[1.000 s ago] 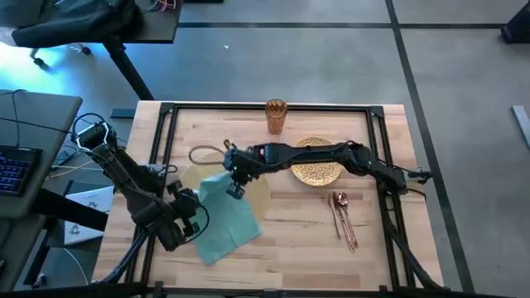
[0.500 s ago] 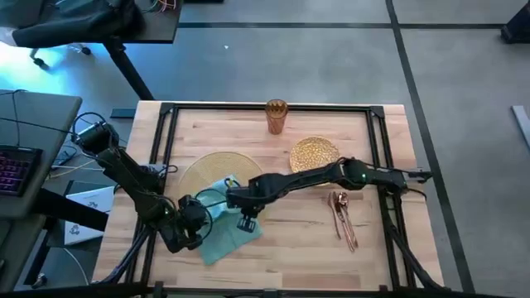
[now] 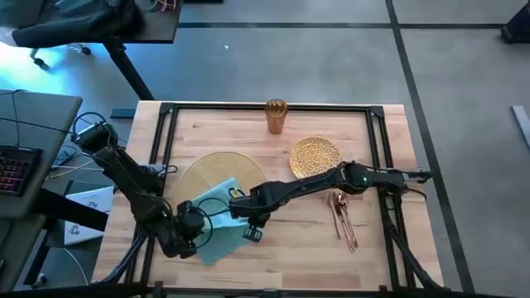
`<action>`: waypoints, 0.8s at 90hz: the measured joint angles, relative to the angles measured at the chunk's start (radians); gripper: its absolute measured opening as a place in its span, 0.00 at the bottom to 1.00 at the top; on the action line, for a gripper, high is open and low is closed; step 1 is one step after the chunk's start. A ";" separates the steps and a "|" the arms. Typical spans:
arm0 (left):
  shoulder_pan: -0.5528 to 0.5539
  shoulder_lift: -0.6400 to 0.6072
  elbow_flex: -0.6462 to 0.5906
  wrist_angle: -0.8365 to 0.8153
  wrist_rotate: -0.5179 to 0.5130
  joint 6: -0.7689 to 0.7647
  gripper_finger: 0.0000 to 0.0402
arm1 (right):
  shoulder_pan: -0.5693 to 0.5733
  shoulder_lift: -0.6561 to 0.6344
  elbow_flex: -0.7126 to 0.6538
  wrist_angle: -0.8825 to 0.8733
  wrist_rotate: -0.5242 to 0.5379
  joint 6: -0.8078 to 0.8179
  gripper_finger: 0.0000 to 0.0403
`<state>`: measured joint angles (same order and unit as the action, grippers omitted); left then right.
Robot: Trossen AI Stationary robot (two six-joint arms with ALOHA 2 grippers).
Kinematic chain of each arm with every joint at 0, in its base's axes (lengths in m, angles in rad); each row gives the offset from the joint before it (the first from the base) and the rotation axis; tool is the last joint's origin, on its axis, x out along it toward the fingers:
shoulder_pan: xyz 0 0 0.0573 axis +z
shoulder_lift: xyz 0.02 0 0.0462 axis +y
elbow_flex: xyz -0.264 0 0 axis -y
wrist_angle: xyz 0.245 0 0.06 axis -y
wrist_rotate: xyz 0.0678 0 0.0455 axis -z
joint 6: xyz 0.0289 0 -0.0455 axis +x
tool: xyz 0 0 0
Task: Set table place
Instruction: Fold the blue table napkin
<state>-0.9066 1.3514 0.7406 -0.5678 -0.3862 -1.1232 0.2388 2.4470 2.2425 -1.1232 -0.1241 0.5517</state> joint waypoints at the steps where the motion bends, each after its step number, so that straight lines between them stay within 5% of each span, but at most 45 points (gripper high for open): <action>1: 0.000 0.001 -0.001 0.005 0.000 0.000 0.00 | 0.000 0.000 0.000 -0.002 -0.003 0.005 0.00; 39: -0.023 0.068 -0.009 0.134 0.015 -0.008 0.00 | 0.040 0.051 0.000 -0.014 -0.053 0.018 0.00; 72: -0.024 0.155 -0.009 0.229 -0.019 -0.009 0.00 | 0.036 0.076 0.000 -0.021 0.017 0.002 0.00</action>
<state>-0.9302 1.5062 0.7319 -0.3389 -0.4049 -1.1324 0.2752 2.5229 2.2429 -1.1446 -0.1067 0.5533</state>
